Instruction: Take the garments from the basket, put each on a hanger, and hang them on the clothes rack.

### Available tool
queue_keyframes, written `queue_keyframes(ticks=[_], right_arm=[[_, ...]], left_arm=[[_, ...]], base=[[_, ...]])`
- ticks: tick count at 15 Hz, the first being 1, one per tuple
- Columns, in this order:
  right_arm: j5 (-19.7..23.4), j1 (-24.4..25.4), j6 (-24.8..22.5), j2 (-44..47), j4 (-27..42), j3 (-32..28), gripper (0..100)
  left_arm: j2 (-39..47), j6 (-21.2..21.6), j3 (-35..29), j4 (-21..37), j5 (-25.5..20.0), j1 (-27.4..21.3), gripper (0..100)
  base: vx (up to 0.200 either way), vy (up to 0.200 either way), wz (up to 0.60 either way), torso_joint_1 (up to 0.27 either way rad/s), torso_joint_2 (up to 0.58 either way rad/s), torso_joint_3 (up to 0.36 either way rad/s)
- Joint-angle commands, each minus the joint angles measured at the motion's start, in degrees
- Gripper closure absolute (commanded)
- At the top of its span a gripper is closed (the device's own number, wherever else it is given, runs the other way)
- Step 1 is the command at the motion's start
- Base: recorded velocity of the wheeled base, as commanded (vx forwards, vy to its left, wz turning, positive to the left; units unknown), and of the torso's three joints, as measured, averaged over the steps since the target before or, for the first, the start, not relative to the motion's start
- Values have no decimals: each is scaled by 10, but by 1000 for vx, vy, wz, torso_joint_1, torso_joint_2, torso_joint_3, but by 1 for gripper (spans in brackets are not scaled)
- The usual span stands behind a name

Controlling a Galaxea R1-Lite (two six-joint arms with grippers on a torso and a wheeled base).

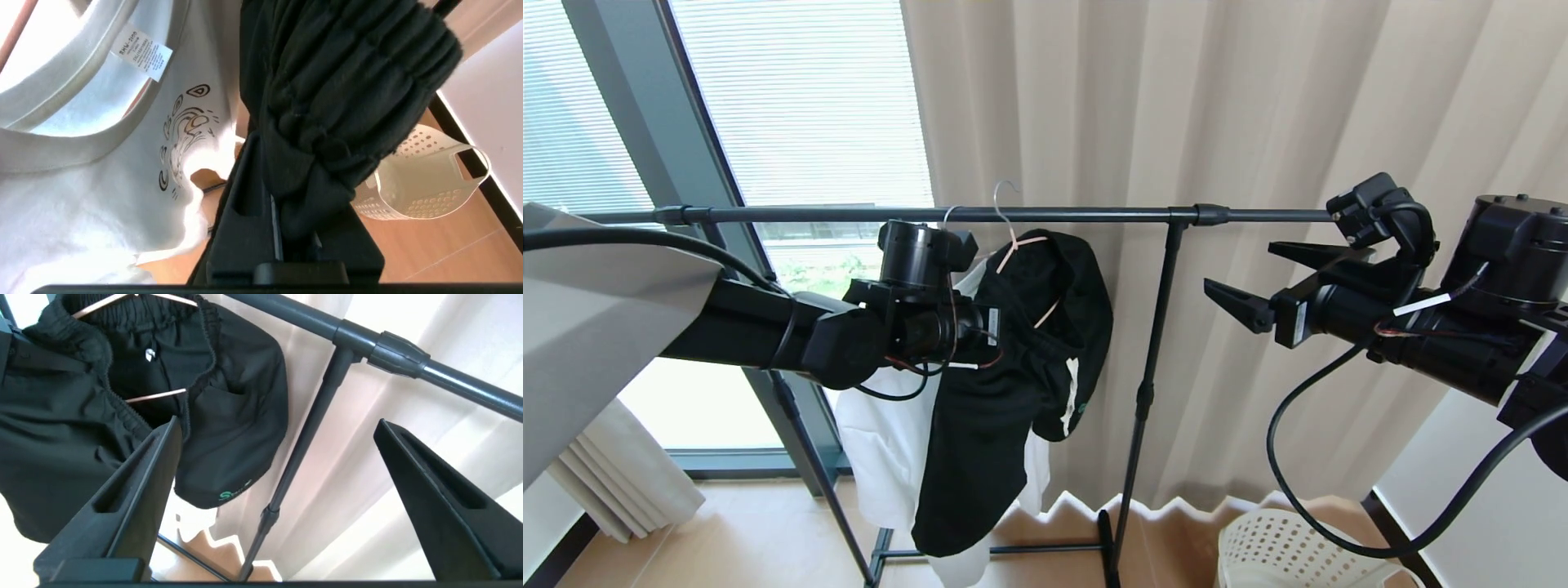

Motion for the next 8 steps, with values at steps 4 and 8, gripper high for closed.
queue_keyframes(ticks=[4,8], right_arm=[[0,0,-1,1,0,-1,0],[0,0,-1,2,0,-1,0]], left_arm=[[29,-3,-23,0,2,2,100],[56,-5,-49,0,2,4,100]], base=[[0,0,0,0,0,0],[0,0,0,0,0,0]])
